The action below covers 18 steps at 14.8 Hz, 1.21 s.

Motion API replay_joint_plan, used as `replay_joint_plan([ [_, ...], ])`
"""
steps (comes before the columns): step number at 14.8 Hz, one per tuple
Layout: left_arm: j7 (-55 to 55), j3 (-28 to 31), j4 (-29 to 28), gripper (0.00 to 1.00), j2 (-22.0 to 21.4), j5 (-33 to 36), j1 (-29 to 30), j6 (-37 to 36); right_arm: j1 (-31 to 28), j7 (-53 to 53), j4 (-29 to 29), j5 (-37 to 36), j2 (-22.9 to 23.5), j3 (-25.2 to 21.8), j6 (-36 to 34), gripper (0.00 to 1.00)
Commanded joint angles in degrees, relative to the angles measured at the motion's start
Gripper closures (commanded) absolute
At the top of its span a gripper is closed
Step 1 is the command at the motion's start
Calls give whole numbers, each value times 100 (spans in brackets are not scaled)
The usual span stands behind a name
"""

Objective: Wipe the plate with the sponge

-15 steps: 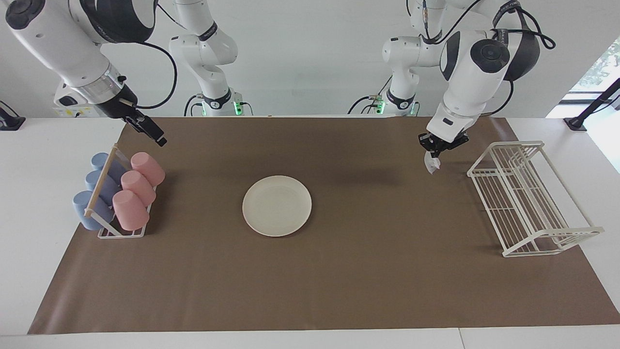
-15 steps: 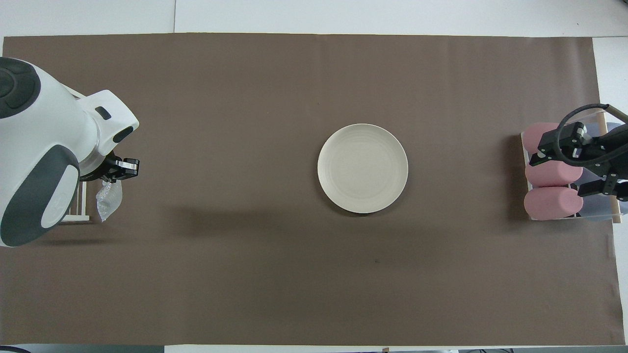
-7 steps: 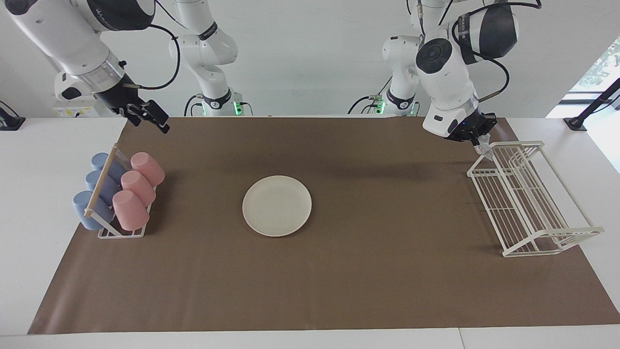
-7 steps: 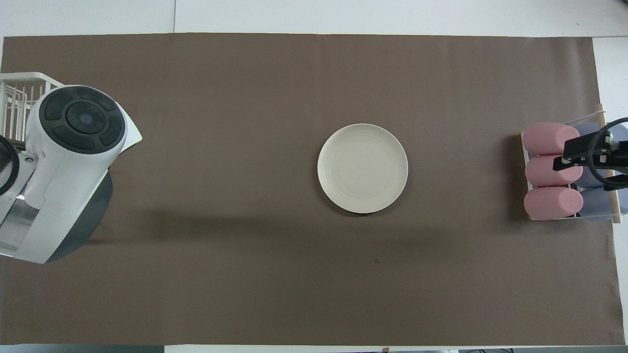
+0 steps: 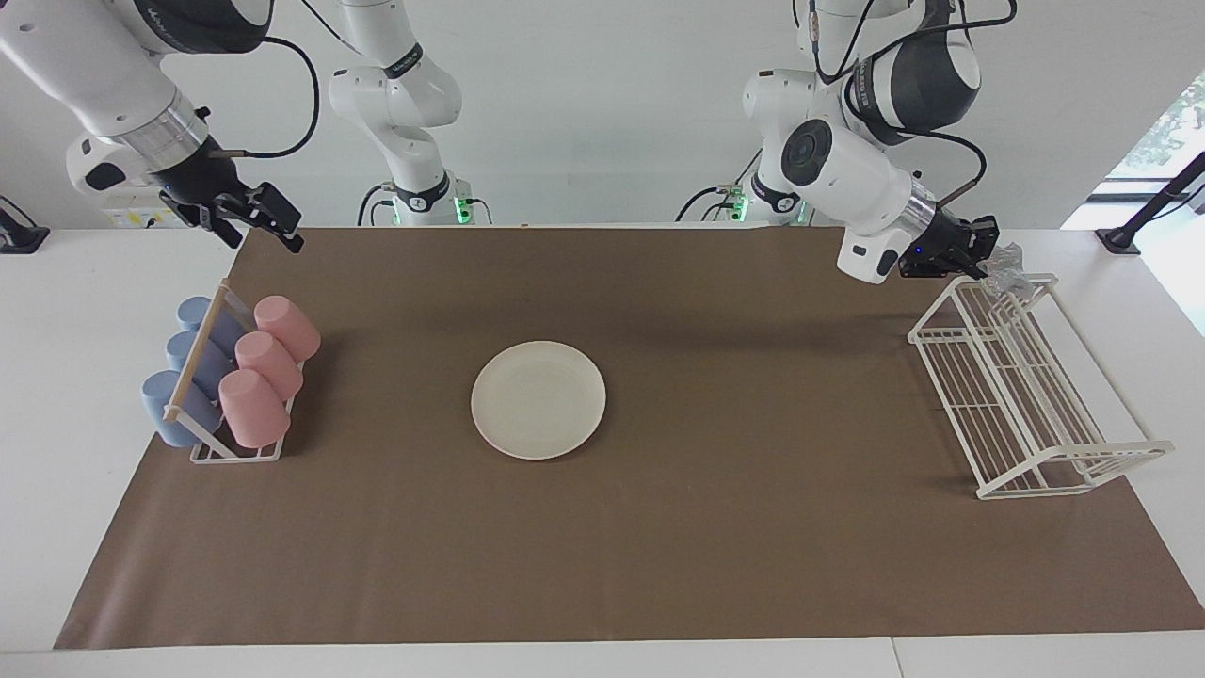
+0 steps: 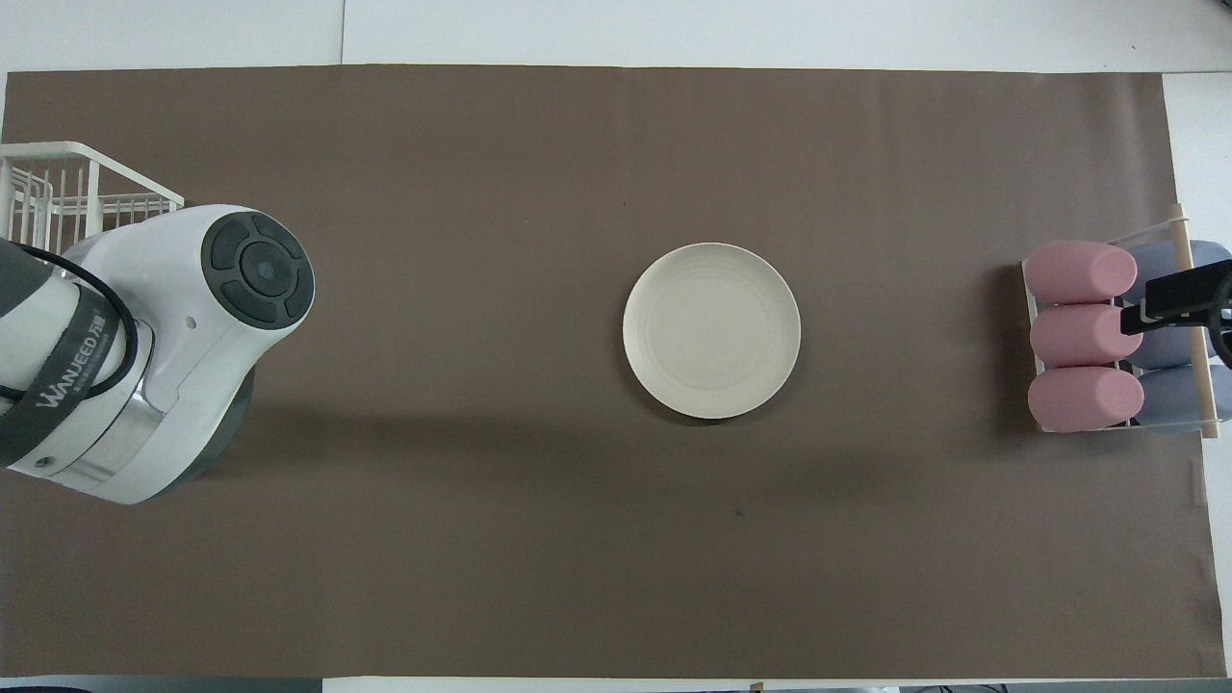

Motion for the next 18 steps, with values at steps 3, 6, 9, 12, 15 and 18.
replay_joint_plan([
  [3,-167,19,-353,100,207,1072,635,904,24,-327,5,-280,25,79,2,0],
  [6,-228,19,-380,100,330,1108,987,1423,103,-362,-39,-524,7,140,55,0],
  [9,-603,28,-328,100,680,1134,1154,1758,33,-380,-13,-825,16,536,107,0],
  [12,-896,28,-248,100,849,1205,1154,1802,24,-441,31,-790,34,475,108,0],
  [15,-1099,28,-274,100,928,1231,1154,1873,24,-494,66,-746,7,405,108,0],
  [18,-1099,19,-292,100,928,1222,1146,1873,15,-793,49,-754,7,361,212,0],
])
